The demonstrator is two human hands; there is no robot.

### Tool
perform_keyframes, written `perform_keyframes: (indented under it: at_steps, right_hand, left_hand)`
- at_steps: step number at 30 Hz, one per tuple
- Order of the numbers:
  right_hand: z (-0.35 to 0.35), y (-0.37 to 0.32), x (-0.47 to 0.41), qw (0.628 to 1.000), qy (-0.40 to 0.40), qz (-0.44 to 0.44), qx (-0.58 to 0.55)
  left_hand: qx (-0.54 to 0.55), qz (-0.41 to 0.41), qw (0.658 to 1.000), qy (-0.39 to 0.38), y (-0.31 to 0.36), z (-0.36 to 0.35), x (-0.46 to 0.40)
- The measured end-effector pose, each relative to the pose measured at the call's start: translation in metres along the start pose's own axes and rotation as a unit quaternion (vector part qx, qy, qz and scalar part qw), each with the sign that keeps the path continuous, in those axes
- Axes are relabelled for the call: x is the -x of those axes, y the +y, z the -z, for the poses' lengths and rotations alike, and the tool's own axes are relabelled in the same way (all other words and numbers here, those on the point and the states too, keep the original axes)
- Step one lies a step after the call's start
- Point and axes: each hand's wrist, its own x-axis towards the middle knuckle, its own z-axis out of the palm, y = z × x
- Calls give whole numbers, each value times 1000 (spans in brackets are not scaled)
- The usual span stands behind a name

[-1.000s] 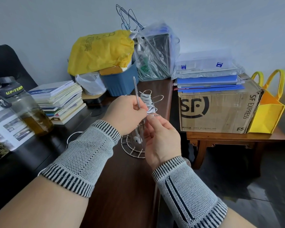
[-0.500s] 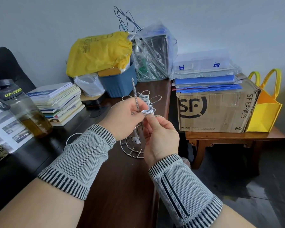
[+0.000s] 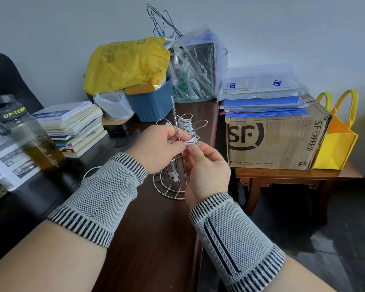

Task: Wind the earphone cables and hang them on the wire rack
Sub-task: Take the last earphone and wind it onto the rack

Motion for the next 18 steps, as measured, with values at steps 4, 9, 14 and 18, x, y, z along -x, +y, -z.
perform_keyframes:
  at_steps: [4,9,14,18]
  right_hand:
    - [0,0,-2,1000,6,1,8]
    - [2,1,-6,998,9,28,49]
    - [3,1,-7,998,15,31,60]
    - [4,3,-7,996,26,49,77]
  left_hand:
    - [-5,7,1000,3,1,0,-1]
    - [-3,16,1000,6,2,0,-1]
    - [-7,24,1000,9,4,-1,-2]
    - [-28,29,999,9,8,-2,-2]
